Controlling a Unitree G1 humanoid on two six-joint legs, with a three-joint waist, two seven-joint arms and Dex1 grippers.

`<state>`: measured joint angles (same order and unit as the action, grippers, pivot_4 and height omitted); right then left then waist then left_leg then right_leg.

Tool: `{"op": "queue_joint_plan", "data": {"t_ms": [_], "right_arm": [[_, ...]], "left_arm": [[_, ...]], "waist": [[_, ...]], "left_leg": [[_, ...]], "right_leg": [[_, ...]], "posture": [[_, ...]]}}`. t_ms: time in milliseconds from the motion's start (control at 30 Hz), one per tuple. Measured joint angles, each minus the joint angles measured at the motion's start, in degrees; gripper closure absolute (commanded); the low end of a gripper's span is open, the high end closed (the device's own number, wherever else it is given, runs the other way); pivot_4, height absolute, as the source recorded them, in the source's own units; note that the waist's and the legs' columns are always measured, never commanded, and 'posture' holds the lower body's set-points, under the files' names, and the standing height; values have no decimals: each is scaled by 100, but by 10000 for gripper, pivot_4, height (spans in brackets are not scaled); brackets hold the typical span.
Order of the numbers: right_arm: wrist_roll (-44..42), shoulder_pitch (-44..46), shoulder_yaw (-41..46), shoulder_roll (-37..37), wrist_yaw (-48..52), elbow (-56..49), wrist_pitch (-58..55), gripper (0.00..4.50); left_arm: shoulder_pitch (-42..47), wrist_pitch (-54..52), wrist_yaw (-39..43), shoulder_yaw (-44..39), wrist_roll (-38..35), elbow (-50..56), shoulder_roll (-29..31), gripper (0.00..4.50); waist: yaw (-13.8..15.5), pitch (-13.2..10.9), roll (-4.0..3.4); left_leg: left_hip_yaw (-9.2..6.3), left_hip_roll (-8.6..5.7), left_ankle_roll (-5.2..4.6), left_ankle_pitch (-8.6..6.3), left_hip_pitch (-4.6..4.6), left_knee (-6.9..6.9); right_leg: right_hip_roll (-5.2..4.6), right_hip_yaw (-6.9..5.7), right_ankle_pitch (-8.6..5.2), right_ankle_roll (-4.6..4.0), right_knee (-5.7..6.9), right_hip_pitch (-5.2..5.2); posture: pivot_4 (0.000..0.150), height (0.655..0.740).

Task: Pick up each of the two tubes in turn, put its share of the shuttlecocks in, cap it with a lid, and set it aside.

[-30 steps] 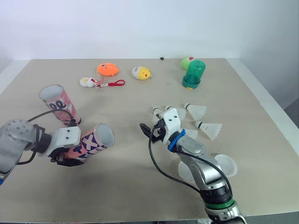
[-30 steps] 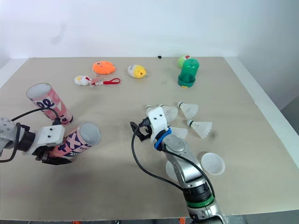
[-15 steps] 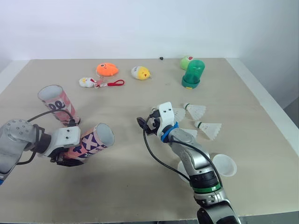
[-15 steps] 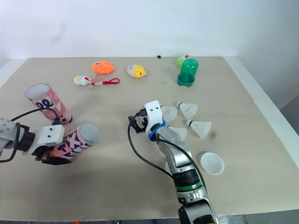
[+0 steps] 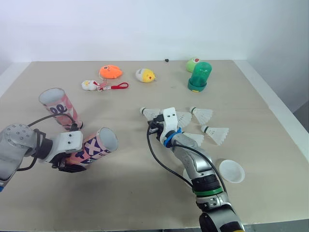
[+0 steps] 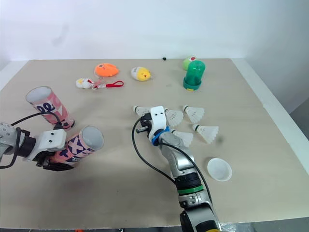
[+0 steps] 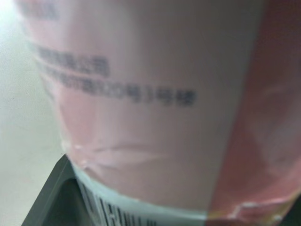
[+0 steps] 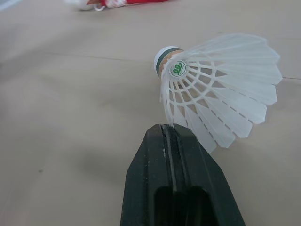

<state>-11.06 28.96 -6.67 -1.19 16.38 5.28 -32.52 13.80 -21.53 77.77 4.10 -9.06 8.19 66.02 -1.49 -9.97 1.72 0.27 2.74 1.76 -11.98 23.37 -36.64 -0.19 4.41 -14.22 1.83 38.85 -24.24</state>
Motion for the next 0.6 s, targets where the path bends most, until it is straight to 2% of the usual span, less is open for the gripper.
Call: {"op": "queue_joint_plan", "data": {"t_ms": [100, 200, 333, 467, 600], "right_arm": [[-129, -135, -159, 58, 324, -316, -7, 44211], [-526, -207, -421, 491, 1092, -1176, -120, 44211], [-1158, -83, -383, 1586, 2267, -2154, -302, 44211], [-1654, 173, -332, 2741, 3358, -2592, -571, 44211], [-1662, 419, -542, 3079, 3768, -2694, -560, 44211]], "left_arm": [[-3, -1, -4, -2, 1, 12, -5, 14326], [-3, 0, -10, -2, 1, 25, -12, 14326], [5, 11, -37, 0, 9, 21, -38, 14326], [22, 28, -22, 8, 9, -23, -48, 14326], [66, 37, -30, 18, 14, -41, -111, 14326]], "waist": [[2, 0, -1], [4, -5, -8], [16, -4, -7], [16, -8, -12], [14, -8, -12]], "left_leg": [[0, 0, 0, 0, 1, 1], [0, -2, 0, 0, 3, 1], [1, -4, 0, 0, 1, -3], [2, -4, 0, 0, -1, -2], [-1, 0, -1, 0, -3, 2]], "right_leg": [[-1, 0, -3, 1, 0, 0], [-4, 0, -3, 4, -1, 0], [-6, 0, -12, -12, -2, 4], [-6, 1, -14, -16, -2, 3], [3, -1, -16, -20, 0, 0]], "posture": [[1500, 7400], [1500, 7400], [1500, 7400], [1500, 7400], [1500, 7400]]}}
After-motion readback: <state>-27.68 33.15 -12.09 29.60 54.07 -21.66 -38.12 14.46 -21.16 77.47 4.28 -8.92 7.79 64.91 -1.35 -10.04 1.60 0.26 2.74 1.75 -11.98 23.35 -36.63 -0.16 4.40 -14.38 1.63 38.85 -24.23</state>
